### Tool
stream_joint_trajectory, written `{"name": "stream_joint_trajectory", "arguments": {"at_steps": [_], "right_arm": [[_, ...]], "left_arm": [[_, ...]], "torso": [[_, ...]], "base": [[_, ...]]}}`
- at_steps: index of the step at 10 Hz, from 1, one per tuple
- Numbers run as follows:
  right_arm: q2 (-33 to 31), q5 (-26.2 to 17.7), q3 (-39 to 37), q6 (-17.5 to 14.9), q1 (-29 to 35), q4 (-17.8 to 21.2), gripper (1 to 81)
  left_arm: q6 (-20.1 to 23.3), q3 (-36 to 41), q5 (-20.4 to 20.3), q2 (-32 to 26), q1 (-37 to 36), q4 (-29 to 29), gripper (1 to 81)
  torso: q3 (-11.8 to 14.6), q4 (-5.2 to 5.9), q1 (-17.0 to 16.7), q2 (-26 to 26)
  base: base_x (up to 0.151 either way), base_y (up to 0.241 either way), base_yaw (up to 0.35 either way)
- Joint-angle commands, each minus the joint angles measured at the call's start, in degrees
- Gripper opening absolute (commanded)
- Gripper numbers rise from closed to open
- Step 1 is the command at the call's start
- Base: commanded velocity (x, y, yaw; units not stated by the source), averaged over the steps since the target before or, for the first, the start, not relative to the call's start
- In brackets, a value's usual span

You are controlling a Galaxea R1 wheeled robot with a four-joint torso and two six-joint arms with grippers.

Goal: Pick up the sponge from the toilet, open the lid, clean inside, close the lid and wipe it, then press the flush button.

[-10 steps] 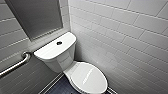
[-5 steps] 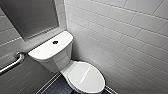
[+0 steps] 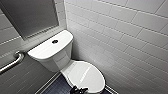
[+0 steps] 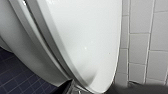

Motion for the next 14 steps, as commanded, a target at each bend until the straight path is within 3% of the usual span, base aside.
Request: {"name": "stream_joint_trajectory", "arguments": {"at_steps": [1,14], "right_arm": [[-2.52,-3.18,0.20,-0.12,0.66,-1.13,1.0],[-3.14,-3.09,0.81,-0.04,0.66,-1.13,1.0]], "left_arm": [[-0.94,2.17,0.82,0.90,-4.93,0.04,81.1],[-1.11,-2.76,-0.67,3.71,-4.93,-0.05,81.1]], "torso": [[0.00,0.00,0.00,0.00],[0.00,0.00,0.00,0.00]], "base": [[0.000,0.000,0.000],[0.000,0.000,0.000]]}}
